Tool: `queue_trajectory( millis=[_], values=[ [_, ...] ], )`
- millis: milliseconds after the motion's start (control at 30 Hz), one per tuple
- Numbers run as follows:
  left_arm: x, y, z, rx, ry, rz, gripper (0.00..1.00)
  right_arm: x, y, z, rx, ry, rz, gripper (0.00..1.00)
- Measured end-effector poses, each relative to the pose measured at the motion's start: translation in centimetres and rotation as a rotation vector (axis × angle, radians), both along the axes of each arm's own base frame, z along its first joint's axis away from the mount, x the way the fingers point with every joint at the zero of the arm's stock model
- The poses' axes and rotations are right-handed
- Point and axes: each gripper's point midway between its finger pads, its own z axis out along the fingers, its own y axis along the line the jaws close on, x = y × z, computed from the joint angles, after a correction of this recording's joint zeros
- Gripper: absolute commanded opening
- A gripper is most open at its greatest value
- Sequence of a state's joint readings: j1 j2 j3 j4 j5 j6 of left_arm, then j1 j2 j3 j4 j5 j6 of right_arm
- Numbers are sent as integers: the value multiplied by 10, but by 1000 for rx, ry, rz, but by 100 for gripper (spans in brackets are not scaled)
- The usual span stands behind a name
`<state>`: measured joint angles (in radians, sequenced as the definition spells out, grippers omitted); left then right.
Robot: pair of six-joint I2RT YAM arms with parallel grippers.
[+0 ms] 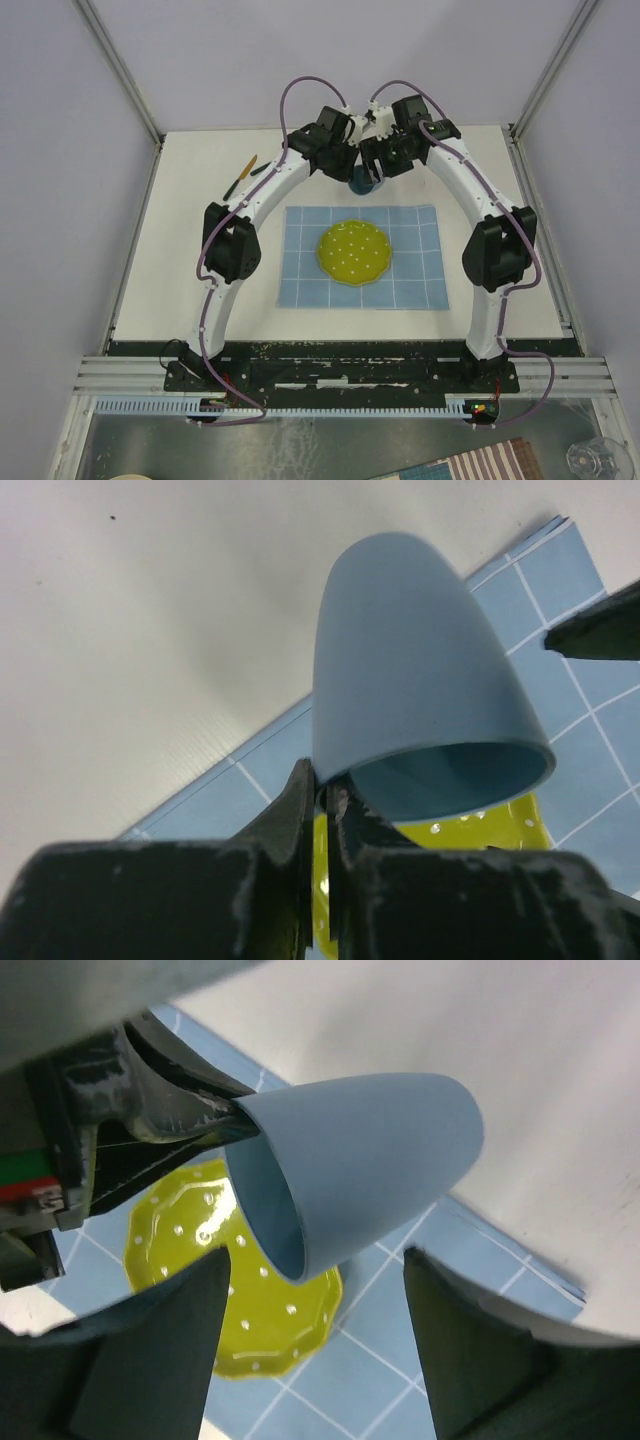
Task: Set the dinner table for one person
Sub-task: Pick up the cup at the center of the board.
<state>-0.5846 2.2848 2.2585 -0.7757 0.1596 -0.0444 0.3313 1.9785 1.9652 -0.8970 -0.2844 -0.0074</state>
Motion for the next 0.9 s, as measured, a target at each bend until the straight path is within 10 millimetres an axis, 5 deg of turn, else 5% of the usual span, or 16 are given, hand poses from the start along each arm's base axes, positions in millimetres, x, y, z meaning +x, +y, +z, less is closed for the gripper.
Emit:
queue_trajectory(
  millis=[67,100,133,167,600,900],
  values=[
    [-3,2,-2,6,17,4,3,4,6,-12,-2,14,8,71],
    [-5,2,-10,15,38,9,3,10,11,-21,-3,21,13,31],
    [-5,2,-10,15,39,8,3,10,11,-21,-3,21,13,9],
    [-5,3,-11,17,42,8,3,11,10,-23,-12,23,14,3],
    [-4,1,-10,-2,51,31,3,24,-4,-32,-89,-3,-57,2],
    [-6,-5,-7,-29,56,7,26,26,-9,-28,-120,-28,-61,2]
  ],
)
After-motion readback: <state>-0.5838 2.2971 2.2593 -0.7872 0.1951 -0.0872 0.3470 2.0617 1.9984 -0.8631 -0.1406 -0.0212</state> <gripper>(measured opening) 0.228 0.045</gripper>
